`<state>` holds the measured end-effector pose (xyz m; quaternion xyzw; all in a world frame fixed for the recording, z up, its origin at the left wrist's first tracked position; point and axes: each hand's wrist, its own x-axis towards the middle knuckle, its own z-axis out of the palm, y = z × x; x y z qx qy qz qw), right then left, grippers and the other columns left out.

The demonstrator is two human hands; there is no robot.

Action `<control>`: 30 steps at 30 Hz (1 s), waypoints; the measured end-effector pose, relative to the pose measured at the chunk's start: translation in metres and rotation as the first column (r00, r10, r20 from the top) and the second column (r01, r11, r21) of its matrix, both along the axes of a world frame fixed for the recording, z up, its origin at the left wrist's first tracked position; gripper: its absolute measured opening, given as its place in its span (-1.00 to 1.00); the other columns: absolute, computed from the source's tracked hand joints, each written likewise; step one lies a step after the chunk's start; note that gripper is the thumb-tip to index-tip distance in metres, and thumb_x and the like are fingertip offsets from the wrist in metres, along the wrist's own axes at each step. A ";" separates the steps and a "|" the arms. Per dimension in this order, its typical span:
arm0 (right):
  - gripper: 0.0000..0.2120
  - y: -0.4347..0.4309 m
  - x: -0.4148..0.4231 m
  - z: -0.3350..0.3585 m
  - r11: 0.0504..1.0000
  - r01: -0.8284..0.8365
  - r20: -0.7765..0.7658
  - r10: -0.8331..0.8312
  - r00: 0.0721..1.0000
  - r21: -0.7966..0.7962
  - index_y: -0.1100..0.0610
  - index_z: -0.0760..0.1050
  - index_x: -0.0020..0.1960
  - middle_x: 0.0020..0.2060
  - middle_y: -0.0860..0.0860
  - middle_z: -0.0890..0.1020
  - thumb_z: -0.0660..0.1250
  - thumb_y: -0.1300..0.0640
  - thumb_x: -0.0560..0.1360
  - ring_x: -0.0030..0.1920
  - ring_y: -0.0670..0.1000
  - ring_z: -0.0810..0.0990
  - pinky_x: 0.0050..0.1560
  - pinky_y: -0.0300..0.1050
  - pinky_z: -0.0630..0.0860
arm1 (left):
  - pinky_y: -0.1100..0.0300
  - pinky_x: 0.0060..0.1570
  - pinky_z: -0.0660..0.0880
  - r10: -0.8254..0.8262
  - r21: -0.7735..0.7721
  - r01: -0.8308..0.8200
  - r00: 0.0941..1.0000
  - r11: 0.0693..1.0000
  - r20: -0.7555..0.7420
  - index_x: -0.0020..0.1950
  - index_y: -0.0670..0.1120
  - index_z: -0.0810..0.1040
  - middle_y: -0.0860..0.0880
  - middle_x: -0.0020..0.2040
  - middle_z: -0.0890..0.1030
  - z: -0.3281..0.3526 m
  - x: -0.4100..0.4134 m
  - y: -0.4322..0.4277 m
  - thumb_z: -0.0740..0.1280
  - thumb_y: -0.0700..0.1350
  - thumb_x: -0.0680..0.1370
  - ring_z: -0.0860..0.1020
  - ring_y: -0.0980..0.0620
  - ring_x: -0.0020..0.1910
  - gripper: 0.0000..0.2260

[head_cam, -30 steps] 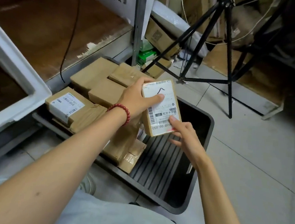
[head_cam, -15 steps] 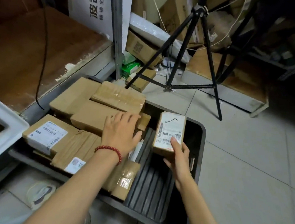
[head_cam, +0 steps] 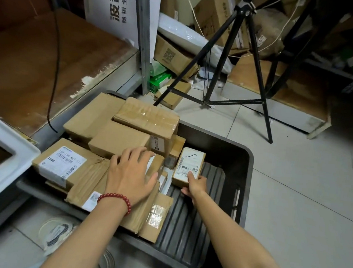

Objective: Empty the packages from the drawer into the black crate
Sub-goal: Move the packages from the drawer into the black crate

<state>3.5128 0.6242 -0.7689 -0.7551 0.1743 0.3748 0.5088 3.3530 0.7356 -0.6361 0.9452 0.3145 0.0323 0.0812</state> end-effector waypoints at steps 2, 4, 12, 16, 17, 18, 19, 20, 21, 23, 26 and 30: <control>-0.55 0.005 0.003 -0.009 0.997 -0.005 0.063 0.009 0.998 -0.074 0.14 0.33 0.38 0.30 0.15 0.47 0.30 -0.02 0.58 0.13 0.14 0.58 -0.45 -0.22 0.56 | 0.03 0.26 0.30 -0.001 0.003 0.002 1.000 1.000 -0.020 0.38 0.10 0.35 0.05 0.40 0.35 0.000 0.003 0.003 0.22 0.19 0.52 0.32 0.02 0.37 -0.54; -0.51 0.005 0.008 -0.013 0.988 -0.070 0.089 0.082 0.993 -0.135 0.14 0.36 0.39 0.32 0.14 0.46 0.30 -0.08 0.56 0.24 0.18 0.52 -0.19 -0.05 0.64 | 0.05 0.26 0.29 -0.004 0.015 0.005 0.999 1.000 -0.041 0.40 0.11 0.30 0.06 0.41 0.32 0.001 0.007 0.003 0.19 0.20 0.53 0.29 0.03 0.37 -0.54; -0.24 -0.041 0.002 0.009 0.754 -0.491 0.168 0.605 0.779 -0.437 0.12 0.04 0.58 0.52 0.14 0.21 0.27 -0.19 0.54 0.51 0.20 0.19 0.46 0.09 0.22 | 0.03 0.27 0.24 0.024 0.085 -0.018 0.998 0.996 -0.063 0.40 0.10 0.33 0.09 0.36 0.41 0.009 0.009 0.002 0.14 0.16 0.56 0.36 0.03 0.32 -0.59; -0.30 -0.045 -0.007 0.015 0.725 -0.553 0.311 0.682 0.662 -0.412 0.02 0.14 0.54 0.46 0.09 0.32 0.31 -0.17 0.52 0.45 0.16 0.29 0.42 0.13 0.29 | 0.02 0.23 0.29 0.045 0.087 -0.043 0.999 0.995 -0.016 0.35 0.05 0.40 0.05 0.30 0.47 0.013 -0.002 0.005 0.21 0.11 0.55 0.42 0.00 0.26 -0.61; -0.32 -0.042 -0.008 0.021 0.705 -0.568 0.337 0.706 0.624 -0.425 0.01 0.17 0.53 0.45 0.08 0.35 0.31 -0.18 0.52 0.43 0.15 0.32 0.41 0.11 0.32 | 0.02 0.23 0.29 0.056 0.085 -0.054 0.998 0.995 -0.018 0.35 0.04 0.39 0.04 0.30 0.47 0.015 -0.005 0.007 0.21 0.11 0.55 0.42 0.00 0.26 -0.61; -0.33 -0.039 -0.008 0.027 0.675 -0.580 0.354 0.736 0.578 -0.456 0.02 0.16 0.53 0.46 0.08 0.34 0.28 -0.19 0.53 0.43 0.14 0.31 0.41 0.09 0.32 | 0.02 0.23 0.29 0.065 0.086 -0.062 0.998 0.994 -0.025 0.35 0.04 0.39 0.04 0.30 0.47 0.016 -0.009 0.009 0.20 0.11 0.56 0.41 0.00 0.27 -0.62; -0.32 -0.035 -0.007 0.035 0.636 -0.586 0.372 0.771 0.517 -0.502 0.04 0.14 0.55 0.48 0.07 0.30 0.25 -0.20 0.54 0.46 0.13 0.28 0.42 0.08 0.29 | 0.03 0.24 0.28 0.071 0.091 -0.068 0.997 0.994 -0.032 0.35 0.05 0.38 0.05 0.30 0.46 0.017 -0.014 0.010 0.19 0.11 0.56 0.40 0.01 0.27 -0.62; -0.31 -0.030 -0.006 0.042 0.592 -0.581 0.400 0.806 0.436 -0.559 0.06 0.12 0.56 0.51 0.06 0.27 0.22 -0.21 0.56 0.48 0.11 0.24 0.45 0.06 0.25 | 0.04 0.25 0.27 0.074 0.097 -0.070 0.997 0.993 -0.037 0.33 0.06 0.37 0.06 0.30 0.46 0.018 -0.020 0.012 0.18 0.12 0.56 0.39 0.02 0.28 -0.64; -0.32 -0.025 -0.007 0.053 0.557 -0.560 0.449 0.829 0.332 -0.613 0.07 0.12 0.56 0.52 0.05 0.25 0.21 -0.21 0.56 0.50 0.08 0.21 0.47 0.04 0.21 | 0.04 0.26 0.26 0.082 0.104 -0.078 0.996 0.992 -0.039 0.32 0.06 0.37 0.06 0.30 0.45 0.020 -0.027 0.013 0.18 0.11 0.56 0.39 0.03 0.28 -0.65; -0.37 -0.013 -0.009 0.075 0.540 -0.518 0.570 0.813 0.117 -0.664 0.07 0.19 0.54 0.51 0.04 0.26 0.24 -0.16 0.57 0.51 0.04 0.21 0.48 0.02 0.19 | 0.02 0.28 0.25 0.123 0.118 -0.116 0.991 0.986 -0.047 0.34 0.06 0.36 0.06 0.31 0.45 0.023 -0.043 0.016 0.18 0.10 0.57 0.38 0.02 0.30 -0.64; -0.45 0.007 -0.016 0.106 0.563 -0.507 0.685 0.724 -0.076 -0.652 0.06 0.31 0.49 0.46 0.03 0.36 0.28 -0.11 0.56 0.46 0.04 0.29 0.43 0.01 0.24 | -0.02 0.33 0.22 0.224 0.128 -0.214 0.972 0.968 -0.071 0.42 0.07 0.31 0.05 0.37 0.41 0.029 -0.070 0.021 0.17 0.12 0.57 0.34 0.00 0.35 -0.58; -0.47 0.031 -0.037 0.138 0.583 -0.539 0.774 0.585 -0.241 -0.608 0.07 0.37 0.43 0.36 0.02 0.47 0.31 -0.13 0.54 0.34 0.02 0.43 0.32 -0.09 0.33 | -0.02 0.28 0.23 0.380 0.163 -0.369 0.924 0.915 -0.039 0.38 0.07 0.38 0.05 0.35 0.45 0.042 -0.108 0.026 0.15 0.13 0.55 0.36 -0.02 0.34 -0.59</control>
